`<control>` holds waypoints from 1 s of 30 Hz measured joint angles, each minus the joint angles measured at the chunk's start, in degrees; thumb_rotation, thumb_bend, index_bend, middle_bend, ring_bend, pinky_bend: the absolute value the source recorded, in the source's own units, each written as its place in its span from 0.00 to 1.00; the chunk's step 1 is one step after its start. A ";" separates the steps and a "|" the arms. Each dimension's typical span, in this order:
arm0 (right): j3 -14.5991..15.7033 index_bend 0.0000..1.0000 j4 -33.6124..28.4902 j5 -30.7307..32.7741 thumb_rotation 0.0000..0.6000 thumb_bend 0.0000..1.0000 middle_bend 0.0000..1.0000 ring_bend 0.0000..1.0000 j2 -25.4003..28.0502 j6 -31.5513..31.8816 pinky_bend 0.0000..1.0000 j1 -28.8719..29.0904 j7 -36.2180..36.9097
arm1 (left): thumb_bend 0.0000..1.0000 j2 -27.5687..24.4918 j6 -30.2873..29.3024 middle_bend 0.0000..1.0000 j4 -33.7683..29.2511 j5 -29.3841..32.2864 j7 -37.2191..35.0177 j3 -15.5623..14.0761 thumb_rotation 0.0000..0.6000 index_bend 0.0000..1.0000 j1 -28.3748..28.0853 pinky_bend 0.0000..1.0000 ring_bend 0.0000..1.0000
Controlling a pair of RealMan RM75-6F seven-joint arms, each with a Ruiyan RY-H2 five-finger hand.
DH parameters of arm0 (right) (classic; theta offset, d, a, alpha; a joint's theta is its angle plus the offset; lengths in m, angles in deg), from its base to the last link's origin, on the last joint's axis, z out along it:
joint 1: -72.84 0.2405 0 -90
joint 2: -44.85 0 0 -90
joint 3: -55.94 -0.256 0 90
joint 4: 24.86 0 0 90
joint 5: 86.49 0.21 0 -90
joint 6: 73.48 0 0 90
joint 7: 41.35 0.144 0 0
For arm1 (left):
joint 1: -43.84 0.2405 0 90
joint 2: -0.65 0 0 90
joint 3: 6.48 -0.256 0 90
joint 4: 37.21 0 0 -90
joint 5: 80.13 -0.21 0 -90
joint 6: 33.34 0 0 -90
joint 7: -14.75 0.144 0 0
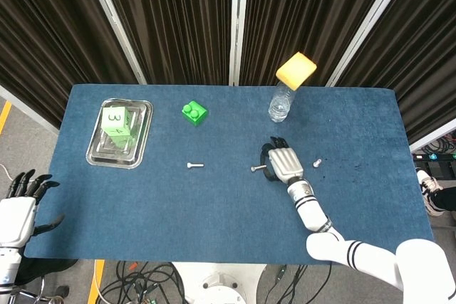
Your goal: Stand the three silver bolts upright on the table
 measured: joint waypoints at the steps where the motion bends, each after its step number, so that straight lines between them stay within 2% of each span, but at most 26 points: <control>1: 0.05 0.54 -0.08 -0.28 1.00 0.40 0.24 0.00 0.11 0.16 0.00 0.03 -0.11 | 0.16 -0.02 -0.03 0.17 0.01 0.00 -0.07 -0.02 1.00 0.28 0.04 0.00 0.01; 8: 1.29 0.54 -1.73 -3.34 1.00 0.42 0.24 0.00 2.73 2.04 0.00 0.46 -4.28 | 0.16 0.01 -0.26 0.17 0.25 -0.05 -0.60 -0.19 1.00 0.28 0.32 0.00 0.01; 18: 4.47 0.54 -4.28 -7.24 1.00 0.42 0.24 0.00 7.22 3.57 0.00 2.55 -17.32 | 0.16 0.18 -0.18 0.17 0.49 -0.02 -0.78 -0.30 1.00 0.28 0.41 0.00 0.01; 22: 6.24 0.54 -4.13 -9.99 1.00 0.42 0.24 0.00 7.50 5.16 0.00 3.19 -21.90 | 0.16 0.26 -0.15 0.17 0.50 0.01 -0.76 -0.37 1.00 0.28 0.47 0.00 0.01; 30: 8.36 0.54 -2.57 -13.61 1.00 0.42 0.24 0.00 6.44 7.34 0.00 3.10 -24.57 | 0.16 0.31 -0.06 0.17 0.49 -0.05 -0.66 -0.45 1.00 0.28 0.49 0.00 0.01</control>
